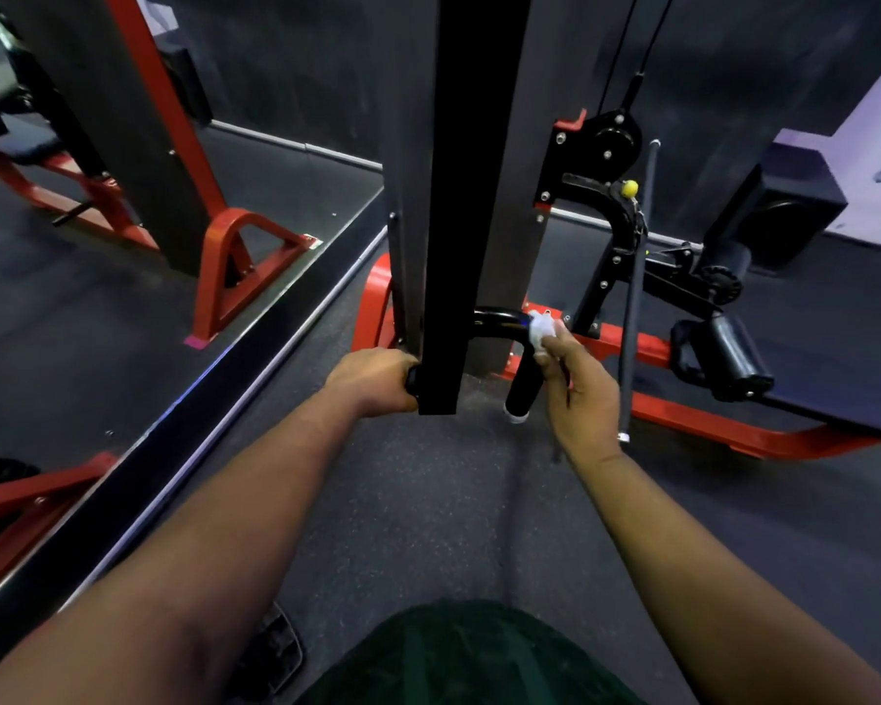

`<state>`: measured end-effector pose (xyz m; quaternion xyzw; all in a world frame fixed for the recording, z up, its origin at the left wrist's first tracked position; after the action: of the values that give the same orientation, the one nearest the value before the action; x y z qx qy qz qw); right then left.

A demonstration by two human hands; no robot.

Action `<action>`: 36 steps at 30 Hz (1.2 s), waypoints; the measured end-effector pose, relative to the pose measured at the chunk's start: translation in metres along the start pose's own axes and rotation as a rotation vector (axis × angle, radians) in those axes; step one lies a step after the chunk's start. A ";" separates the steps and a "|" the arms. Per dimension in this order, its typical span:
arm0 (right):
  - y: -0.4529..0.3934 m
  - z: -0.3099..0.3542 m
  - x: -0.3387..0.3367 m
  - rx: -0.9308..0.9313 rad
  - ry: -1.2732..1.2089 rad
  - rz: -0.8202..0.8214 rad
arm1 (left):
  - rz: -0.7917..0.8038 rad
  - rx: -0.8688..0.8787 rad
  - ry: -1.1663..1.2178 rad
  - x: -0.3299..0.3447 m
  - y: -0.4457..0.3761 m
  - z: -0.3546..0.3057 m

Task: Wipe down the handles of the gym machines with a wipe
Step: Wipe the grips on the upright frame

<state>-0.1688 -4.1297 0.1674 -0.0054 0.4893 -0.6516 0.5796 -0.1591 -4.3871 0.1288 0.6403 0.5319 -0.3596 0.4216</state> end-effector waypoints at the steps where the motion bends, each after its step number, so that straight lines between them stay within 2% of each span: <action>1: -0.004 0.015 0.003 -0.083 0.022 0.047 | -0.002 0.000 -0.004 -0.001 0.000 0.000; 4: -0.018 0.047 0.016 -0.304 0.230 0.103 | -0.001 -0.001 -0.004 -0.002 -0.001 0.001; 8: -0.018 0.032 0.010 -0.389 0.389 0.018 | 0.006 -0.007 0.006 -0.001 0.000 0.000; 12: -0.001 -0.002 0.001 -0.285 0.365 0.001 | -0.005 -0.020 0.014 -0.001 0.000 0.001; 17: -0.010 0.015 -0.009 -0.272 0.356 -0.180 | 0.004 -0.033 0.024 -0.002 -0.002 0.001; 20: -0.003 0.010 0.002 -0.283 0.307 -0.022 | 0.002 -0.034 0.023 -0.002 -0.001 0.001; 23: 0.025 -0.015 0.018 -0.158 0.318 0.156 | -0.001 -0.037 0.025 -0.001 0.000 0.001; 28: 0.074 -0.041 0.041 -0.070 0.396 0.467 | -0.002 -0.041 0.035 -0.001 0.001 0.002; 33: 0.028 -0.001 0.012 -0.063 0.349 0.243 | -0.003 -0.030 0.035 -0.001 0.002 0.000; 36: 0.005 0.012 0.006 -0.008 0.163 0.116 | 0.001 -0.035 0.030 -0.002 0.002 -0.001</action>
<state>-0.1599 -4.1413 0.1666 0.0736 0.5368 -0.6132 0.5748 -0.1578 -4.3867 0.1309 0.6386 0.5439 -0.3404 0.4249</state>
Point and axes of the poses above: each hand's wrist, its own y-axis away from the middle knuckle, its own x-axis out of the palm, z = x × y, the point moved 6 cm from there along -y, towards the middle knuckle, and after that the axes turned 13 degrees about y, right-handed, at the moved point
